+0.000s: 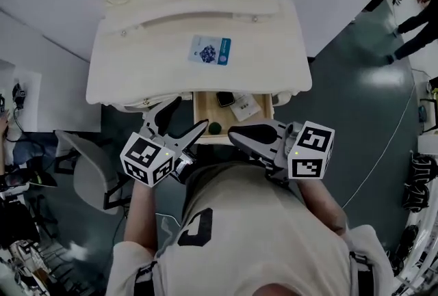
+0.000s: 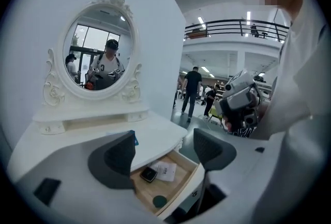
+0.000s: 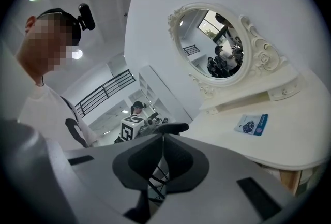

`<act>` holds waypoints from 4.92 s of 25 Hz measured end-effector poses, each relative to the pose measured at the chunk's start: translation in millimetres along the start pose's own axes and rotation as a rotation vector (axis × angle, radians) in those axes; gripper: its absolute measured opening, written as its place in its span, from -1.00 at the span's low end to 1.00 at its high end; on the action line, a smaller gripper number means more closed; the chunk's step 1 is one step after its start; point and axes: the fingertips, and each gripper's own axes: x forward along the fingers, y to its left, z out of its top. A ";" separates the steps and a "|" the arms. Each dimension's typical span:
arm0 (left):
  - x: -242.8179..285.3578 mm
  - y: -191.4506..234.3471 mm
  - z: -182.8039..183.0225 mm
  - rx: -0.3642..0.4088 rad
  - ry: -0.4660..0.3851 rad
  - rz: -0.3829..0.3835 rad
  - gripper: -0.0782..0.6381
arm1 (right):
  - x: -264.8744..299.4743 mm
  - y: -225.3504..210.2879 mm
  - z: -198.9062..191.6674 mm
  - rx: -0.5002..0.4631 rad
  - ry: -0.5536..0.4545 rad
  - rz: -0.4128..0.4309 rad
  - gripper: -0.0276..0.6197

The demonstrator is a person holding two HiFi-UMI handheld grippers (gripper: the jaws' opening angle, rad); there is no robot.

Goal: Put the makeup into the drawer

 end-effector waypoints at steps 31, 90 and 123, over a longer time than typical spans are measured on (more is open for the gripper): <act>-34.3 59.1 8.0 -0.132 -0.154 -0.357 0.24 | 115.4 -123.0 28.9 0.067 0.062 -0.398 -0.82; -20.6 81.6 -18.7 -0.216 -0.040 -0.186 -0.70 | 104.5 -279.6 -134.1 -0.745 0.958 -0.696 -0.65; 2.5 11.6 -13.6 -0.120 -0.002 -0.362 -0.70 | 12.0 -156.2 -137.6 -0.310 0.814 -0.607 -0.82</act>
